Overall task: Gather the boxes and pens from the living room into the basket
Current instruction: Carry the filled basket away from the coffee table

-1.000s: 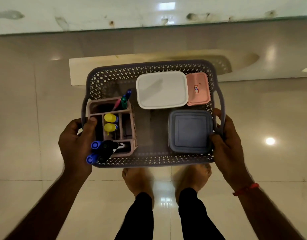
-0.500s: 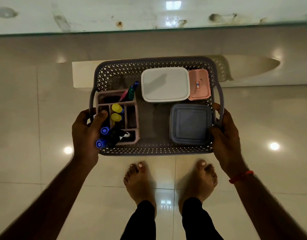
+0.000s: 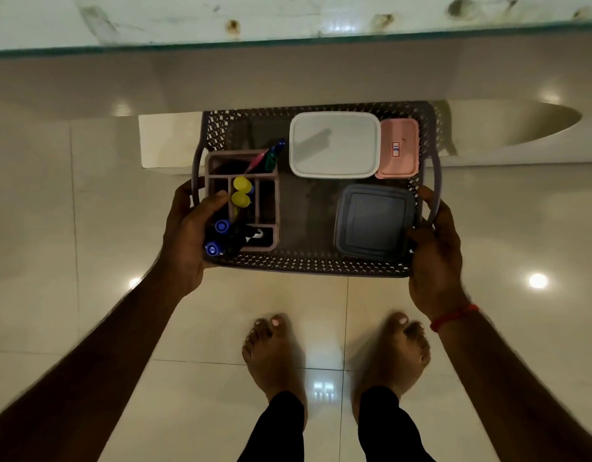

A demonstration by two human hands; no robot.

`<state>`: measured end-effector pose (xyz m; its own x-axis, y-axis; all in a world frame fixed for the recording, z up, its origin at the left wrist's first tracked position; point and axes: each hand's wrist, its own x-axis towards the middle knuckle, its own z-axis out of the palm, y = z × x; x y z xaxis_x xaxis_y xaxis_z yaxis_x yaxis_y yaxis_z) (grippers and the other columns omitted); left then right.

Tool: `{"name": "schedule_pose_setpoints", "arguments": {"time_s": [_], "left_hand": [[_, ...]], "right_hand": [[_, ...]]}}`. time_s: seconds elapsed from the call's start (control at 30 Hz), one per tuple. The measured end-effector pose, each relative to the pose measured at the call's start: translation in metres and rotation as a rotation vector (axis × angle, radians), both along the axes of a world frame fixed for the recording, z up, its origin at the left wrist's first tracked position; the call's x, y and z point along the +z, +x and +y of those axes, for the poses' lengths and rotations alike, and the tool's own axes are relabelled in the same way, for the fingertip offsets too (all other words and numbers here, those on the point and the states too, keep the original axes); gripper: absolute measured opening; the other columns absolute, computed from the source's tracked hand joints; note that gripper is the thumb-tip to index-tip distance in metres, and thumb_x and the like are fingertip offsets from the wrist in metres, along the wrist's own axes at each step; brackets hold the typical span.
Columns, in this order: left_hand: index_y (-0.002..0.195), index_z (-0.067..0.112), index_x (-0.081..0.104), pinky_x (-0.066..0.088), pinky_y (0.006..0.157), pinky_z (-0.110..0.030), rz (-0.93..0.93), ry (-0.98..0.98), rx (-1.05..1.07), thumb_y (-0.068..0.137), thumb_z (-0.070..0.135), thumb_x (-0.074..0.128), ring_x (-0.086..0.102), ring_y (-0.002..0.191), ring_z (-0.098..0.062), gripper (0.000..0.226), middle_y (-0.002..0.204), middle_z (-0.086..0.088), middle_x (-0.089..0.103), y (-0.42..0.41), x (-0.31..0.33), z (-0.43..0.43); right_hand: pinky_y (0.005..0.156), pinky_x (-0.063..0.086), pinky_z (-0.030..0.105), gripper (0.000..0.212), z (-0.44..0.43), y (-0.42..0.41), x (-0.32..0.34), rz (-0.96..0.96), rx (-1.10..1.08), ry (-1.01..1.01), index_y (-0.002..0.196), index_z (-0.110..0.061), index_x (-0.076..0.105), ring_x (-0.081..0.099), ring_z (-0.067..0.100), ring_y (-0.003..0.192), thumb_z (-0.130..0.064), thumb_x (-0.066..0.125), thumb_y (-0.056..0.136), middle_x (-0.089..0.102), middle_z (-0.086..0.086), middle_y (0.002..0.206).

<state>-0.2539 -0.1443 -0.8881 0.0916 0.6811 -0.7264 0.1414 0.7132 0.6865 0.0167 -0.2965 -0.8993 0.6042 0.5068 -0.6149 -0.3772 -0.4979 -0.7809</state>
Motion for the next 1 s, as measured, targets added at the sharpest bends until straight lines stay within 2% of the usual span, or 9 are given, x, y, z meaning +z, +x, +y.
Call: {"name": "schedule_pose_setpoints", "arguments": {"time_s": [0.13, 0.3, 0.43, 0.47, 0.57, 0.73, 0.83, 0.9, 1.0], "left_hand": [[0.133, 0.027, 0.051, 0.06, 0.076, -0.056, 0.041, -0.02, 0.031, 0.098, 0.035, 0.057, 0.073, 0.106, -0.026, 0.036, 0.114, 0.006, 0.075, -0.002, 0.0, -0.006], [0.142, 0.021, 0.051, 0.053, 0.093, -0.062, 0.033, -0.121, 0.125, 0.099, 0.044, 0.05, 0.066, 0.118, -0.034, 0.048, 0.133, -0.007, 0.066, 0.002, 0.007, -0.004], [0.141, 0.022, 0.055, 0.052, 0.096, -0.055, 0.032, -0.164, 0.196, 0.098, 0.048, 0.049, 0.065, 0.119, -0.03, 0.05, 0.133, -0.005, 0.066, 0.012, 0.015, 0.005], [0.139, 0.022, 0.056, 0.053, 0.095, -0.054, 0.043, -0.157, 0.208, 0.098, 0.048, 0.05, 0.066, 0.118, -0.028, 0.049, 0.132, -0.004, 0.067, 0.015, 0.016, 0.009], [0.138, 0.024, 0.057, 0.052, 0.096, -0.056, 0.047, -0.153, 0.22, 0.098, 0.05, 0.051, 0.067, 0.116, -0.025, 0.049, 0.129, -0.002, 0.068, 0.022, 0.018, 0.02], [0.138, 0.025, 0.058, 0.052, 0.097, -0.057, 0.006, -0.104, 0.196, 0.099, 0.052, 0.048, 0.068, 0.115, -0.026, 0.048, 0.13, -0.002, 0.068, 0.034, 0.021, 0.036], [0.114, 0.036, 0.069, 0.052, 0.096, -0.053, 0.011, -0.068, 0.192, 0.099, 0.054, 0.046, 0.074, 0.103, -0.02, 0.032, 0.11, 0.008, 0.077, 0.043, 0.024, 0.047], [0.099, 0.04, 0.068, 0.054, 0.091, -0.048, -0.015, -0.019, 0.199, 0.101, 0.053, 0.043, 0.075, 0.098, -0.015, 0.028, 0.1, 0.013, 0.078, 0.047, 0.025, 0.052], [0.105, 0.035, 0.056, 0.055, 0.092, -0.047, -0.042, 0.004, 0.282, 0.102, 0.049, 0.041, 0.069, 0.109, -0.018, 0.02, 0.107, 0.008, 0.071, 0.054, 0.025, 0.062]], "right_hand": [[0.103, 0.045, 0.057, 0.057, 0.001, -0.002, 0.0, 0.073, -0.043, 0.02, 0.142, -0.019, 0.045, 0.056, 0.029, 0.124, 0.009, 0.037, 0.093, 0.058, 0.01, 0.136], [0.099, 0.051, 0.05, 0.069, 0.008, 0.007, 0.001, 0.088, 0.062, 0.025, 0.152, -0.036, 0.022, 0.055, 0.017, 0.126, -0.001, 0.048, 0.098, 0.049, -0.003, 0.145], [0.063, 0.061, 0.043, 0.049, 0.023, 0.02, 0.002, 0.276, 0.039, -0.159, 0.136, -0.04, 0.038, 0.06, 0.02, 0.106, -0.017, 0.055, 0.097, 0.057, -0.006, 0.125], [0.062, 0.06, 0.044, 0.045, 0.027, 0.022, 0.001, 0.297, 0.049, -0.199, 0.133, -0.036, 0.041, 0.06, 0.022, 0.104, -0.018, 0.057, 0.096, 0.057, -0.004, 0.123], [0.069, 0.06, 0.05, 0.041, 0.041, 0.03, -0.001, 0.26, 0.101, -0.258, 0.13, -0.027, 0.045, 0.061, 0.026, 0.103, -0.021, 0.062, 0.093, 0.055, 0.004, 0.129], [0.078, 0.06, 0.05, 0.042, 0.063, 0.04, 0.0, 0.208, 0.098, -0.259, 0.133, -0.019, 0.049, 0.059, 0.03, 0.108, -0.025, 0.063, 0.093, 0.054, 0.01, 0.134], [0.082, 0.06, 0.047, 0.038, 0.077, 0.043, 0.004, 0.209, 0.068, -0.208, 0.13, -0.016, 0.055, 0.06, 0.03, 0.111, -0.025, 0.063, 0.094, 0.059, 0.01, 0.129], [0.083, 0.06, 0.045, 0.034, 0.086, 0.045, 0.007, 0.231, 0.04, -0.16, 0.126, -0.015, 0.058, 0.062, 0.028, 0.111, -0.024, 0.062, 0.094, 0.063, 0.01, 0.124], [0.085, 0.06, 0.039, 0.031, 0.097, 0.05, 0.007, 0.259, -0.006, -0.072, 0.125, -0.013, 0.061, 0.064, 0.023, 0.109, -0.02, 0.061, 0.095, 0.065, 0.008, 0.121]]}}
